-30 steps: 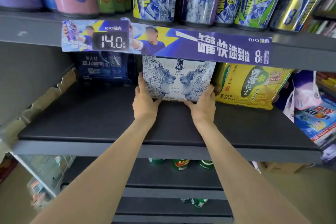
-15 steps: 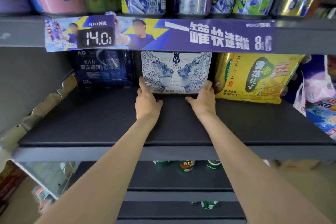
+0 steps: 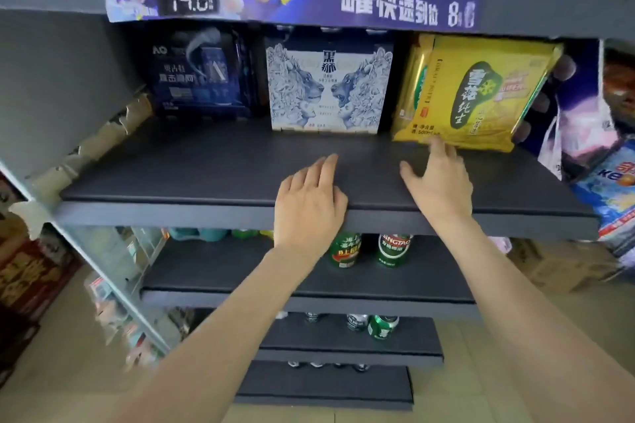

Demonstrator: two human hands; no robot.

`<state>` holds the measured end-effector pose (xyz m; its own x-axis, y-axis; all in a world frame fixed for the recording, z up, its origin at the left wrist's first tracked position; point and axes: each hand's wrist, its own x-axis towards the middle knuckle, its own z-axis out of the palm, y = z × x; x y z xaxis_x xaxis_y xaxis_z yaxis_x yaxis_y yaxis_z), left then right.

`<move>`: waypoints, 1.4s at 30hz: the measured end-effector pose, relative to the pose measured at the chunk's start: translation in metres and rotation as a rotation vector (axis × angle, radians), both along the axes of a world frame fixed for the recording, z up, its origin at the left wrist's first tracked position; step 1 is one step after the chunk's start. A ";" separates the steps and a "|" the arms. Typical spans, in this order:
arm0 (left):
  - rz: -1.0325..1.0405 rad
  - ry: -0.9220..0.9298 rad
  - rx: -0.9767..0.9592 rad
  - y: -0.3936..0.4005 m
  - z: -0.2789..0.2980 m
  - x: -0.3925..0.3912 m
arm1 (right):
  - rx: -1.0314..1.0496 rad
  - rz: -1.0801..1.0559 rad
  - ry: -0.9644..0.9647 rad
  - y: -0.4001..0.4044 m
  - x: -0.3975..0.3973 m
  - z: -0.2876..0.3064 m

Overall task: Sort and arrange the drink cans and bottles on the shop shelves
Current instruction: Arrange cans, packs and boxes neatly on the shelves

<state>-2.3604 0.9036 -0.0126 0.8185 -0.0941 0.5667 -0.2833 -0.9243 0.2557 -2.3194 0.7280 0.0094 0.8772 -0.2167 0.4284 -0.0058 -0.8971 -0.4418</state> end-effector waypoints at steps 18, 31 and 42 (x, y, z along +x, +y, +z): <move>0.103 0.346 -0.718 0.035 -0.202 0.019 | 0.569 -0.010 -0.167 0.018 -0.055 -0.230; 0.215 0.231 -0.828 0.014 -0.214 0.049 | 0.562 -0.147 -0.021 -0.015 0.062 -0.233; 0.210 0.232 -0.795 0.016 -0.214 0.049 | 0.703 0.287 0.076 0.033 0.001 -0.225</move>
